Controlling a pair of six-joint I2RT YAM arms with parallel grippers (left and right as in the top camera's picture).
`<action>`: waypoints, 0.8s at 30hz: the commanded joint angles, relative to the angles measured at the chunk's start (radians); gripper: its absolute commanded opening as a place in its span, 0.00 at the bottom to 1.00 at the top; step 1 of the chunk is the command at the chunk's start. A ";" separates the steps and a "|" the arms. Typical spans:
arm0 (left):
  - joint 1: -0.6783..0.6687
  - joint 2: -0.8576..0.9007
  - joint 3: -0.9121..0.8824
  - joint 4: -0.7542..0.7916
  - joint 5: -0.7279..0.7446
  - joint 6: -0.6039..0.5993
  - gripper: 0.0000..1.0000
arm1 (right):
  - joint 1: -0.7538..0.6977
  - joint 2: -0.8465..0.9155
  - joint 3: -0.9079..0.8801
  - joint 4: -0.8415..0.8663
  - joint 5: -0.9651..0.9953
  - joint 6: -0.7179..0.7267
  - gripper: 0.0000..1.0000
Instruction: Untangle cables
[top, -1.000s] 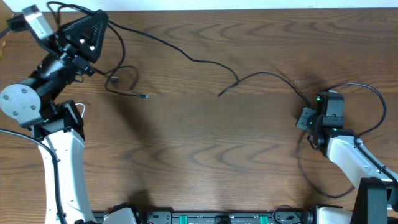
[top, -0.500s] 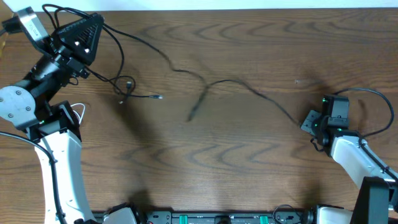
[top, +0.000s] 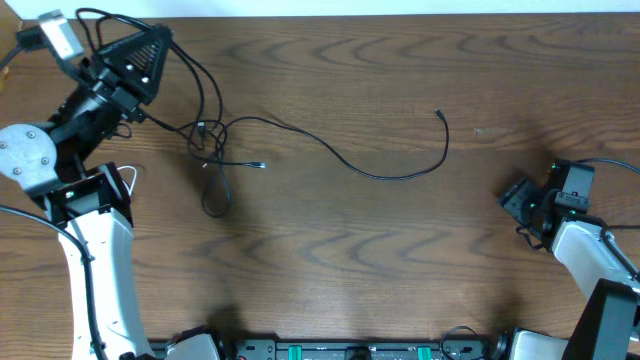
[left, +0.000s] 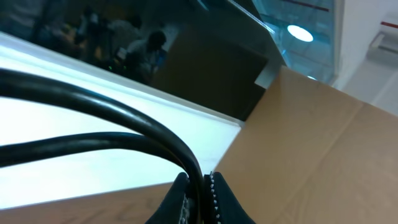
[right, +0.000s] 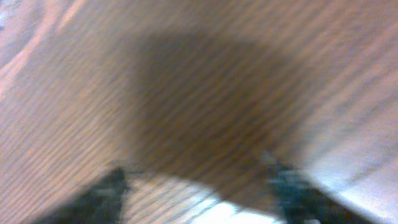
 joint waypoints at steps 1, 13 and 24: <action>-0.062 -0.018 0.010 -0.022 0.013 -0.005 0.07 | -0.002 0.006 0.002 0.008 -0.130 -0.002 0.91; -0.399 -0.014 0.010 -0.603 -0.127 0.491 0.07 | -0.012 0.006 0.002 0.018 -0.174 -0.045 0.99; -0.758 0.212 0.010 -0.855 -0.337 0.650 0.16 | -0.011 0.006 0.002 0.018 -0.192 -0.045 0.99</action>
